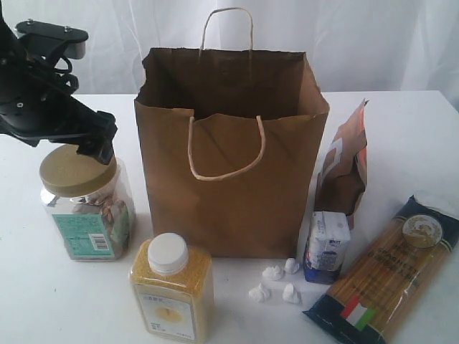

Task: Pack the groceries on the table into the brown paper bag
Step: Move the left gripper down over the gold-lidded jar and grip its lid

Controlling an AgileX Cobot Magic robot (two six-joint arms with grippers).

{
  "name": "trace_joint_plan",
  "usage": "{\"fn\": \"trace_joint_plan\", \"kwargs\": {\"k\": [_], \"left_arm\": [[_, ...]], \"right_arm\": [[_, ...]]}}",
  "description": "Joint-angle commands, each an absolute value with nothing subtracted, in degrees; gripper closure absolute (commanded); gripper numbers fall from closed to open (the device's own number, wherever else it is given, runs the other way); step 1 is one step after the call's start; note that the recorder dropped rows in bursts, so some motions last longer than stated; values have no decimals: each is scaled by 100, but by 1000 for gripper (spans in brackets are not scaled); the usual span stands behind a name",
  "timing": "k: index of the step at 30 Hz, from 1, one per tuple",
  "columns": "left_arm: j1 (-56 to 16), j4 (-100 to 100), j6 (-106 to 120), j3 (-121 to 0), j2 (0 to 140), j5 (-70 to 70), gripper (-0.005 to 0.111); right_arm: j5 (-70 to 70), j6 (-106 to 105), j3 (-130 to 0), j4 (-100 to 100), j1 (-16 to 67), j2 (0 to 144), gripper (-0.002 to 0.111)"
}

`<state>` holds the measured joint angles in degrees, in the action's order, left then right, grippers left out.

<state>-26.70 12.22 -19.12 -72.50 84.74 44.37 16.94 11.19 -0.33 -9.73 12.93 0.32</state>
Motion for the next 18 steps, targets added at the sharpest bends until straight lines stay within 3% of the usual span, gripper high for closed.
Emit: {"fn": "trace_joint_plan", "kwargs": {"k": [1, 18], "left_arm": [[-2623, 1103, -1970, -7265, 8585, 4621, 5], [-2529, 1032, -1970, -7265, 8957, 4414, 5]], "right_arm": [[1665, 1135, 0, -1004, 1261, 0, 108], [1665, 1135, 0, -1004, 1261, 0, 108]]}}
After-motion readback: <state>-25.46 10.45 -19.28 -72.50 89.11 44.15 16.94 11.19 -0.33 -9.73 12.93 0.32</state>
